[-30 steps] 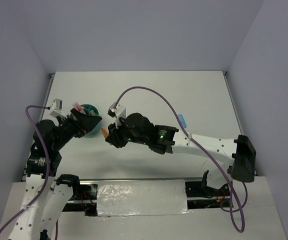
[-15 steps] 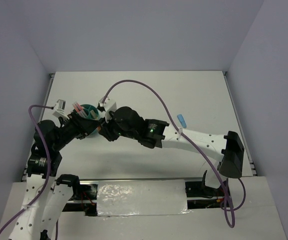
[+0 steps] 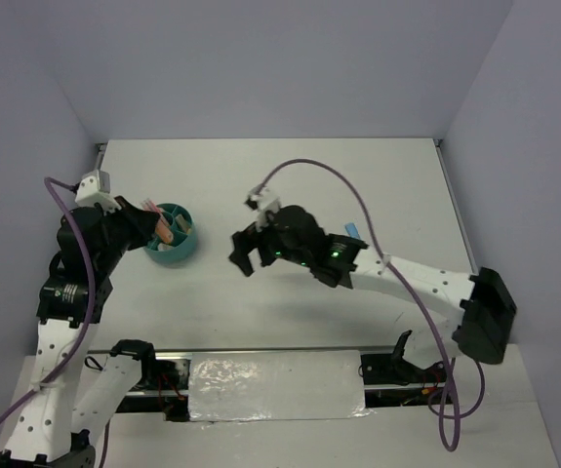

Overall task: Sort the stationery into containers
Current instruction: Place the stationery in the storage box.

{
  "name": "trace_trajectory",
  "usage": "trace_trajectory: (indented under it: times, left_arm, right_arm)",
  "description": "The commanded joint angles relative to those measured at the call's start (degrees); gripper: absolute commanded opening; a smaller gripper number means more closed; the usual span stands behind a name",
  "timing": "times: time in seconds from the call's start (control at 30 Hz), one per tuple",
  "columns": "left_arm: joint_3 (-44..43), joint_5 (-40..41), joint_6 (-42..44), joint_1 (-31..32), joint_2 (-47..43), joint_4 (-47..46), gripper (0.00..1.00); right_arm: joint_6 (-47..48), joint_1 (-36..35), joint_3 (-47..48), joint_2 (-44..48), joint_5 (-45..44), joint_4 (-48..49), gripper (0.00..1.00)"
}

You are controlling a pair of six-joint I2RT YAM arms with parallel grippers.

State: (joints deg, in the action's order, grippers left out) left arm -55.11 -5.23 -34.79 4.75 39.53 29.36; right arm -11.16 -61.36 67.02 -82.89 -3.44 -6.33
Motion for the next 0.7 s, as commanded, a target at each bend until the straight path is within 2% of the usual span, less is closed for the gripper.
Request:
trace_trajectory:
  times: [0.0,0.13,0.37,0.6,0.67]
  left_arm:
    - [-2.81,22.6,7.54,-0.1,3.09,1.31,0.0]
    - [-2.81,32.82,5.96,-0.62,10.29,-2.81,0.0]
    - [0.18,40.56,0.51,-2.29,16.98,-13.53,0.0]
    - [8.43,40.49,-2.64,-4.4,21.81,-21.09,0.0]
    - [9.75,39.52,-3.27,-4.58,22.52,-22.94,0.04]
  right_arm:
    - [-3.52,8.08,-10.9,12.03,1.07,6.06,1.0]
    - [-1.86,13.37,-20.08,25.81,2.04,5.19,1.0]
    - [1.23,15.13,-26.85,35.95,1.51,0.27,1.0]
    - [1.93,16.1,-29.49,40.09,-1.04,0.26,1.0]
    - [1.93,16.1,-29.41,40.97,-0.25,0.61,1.0]
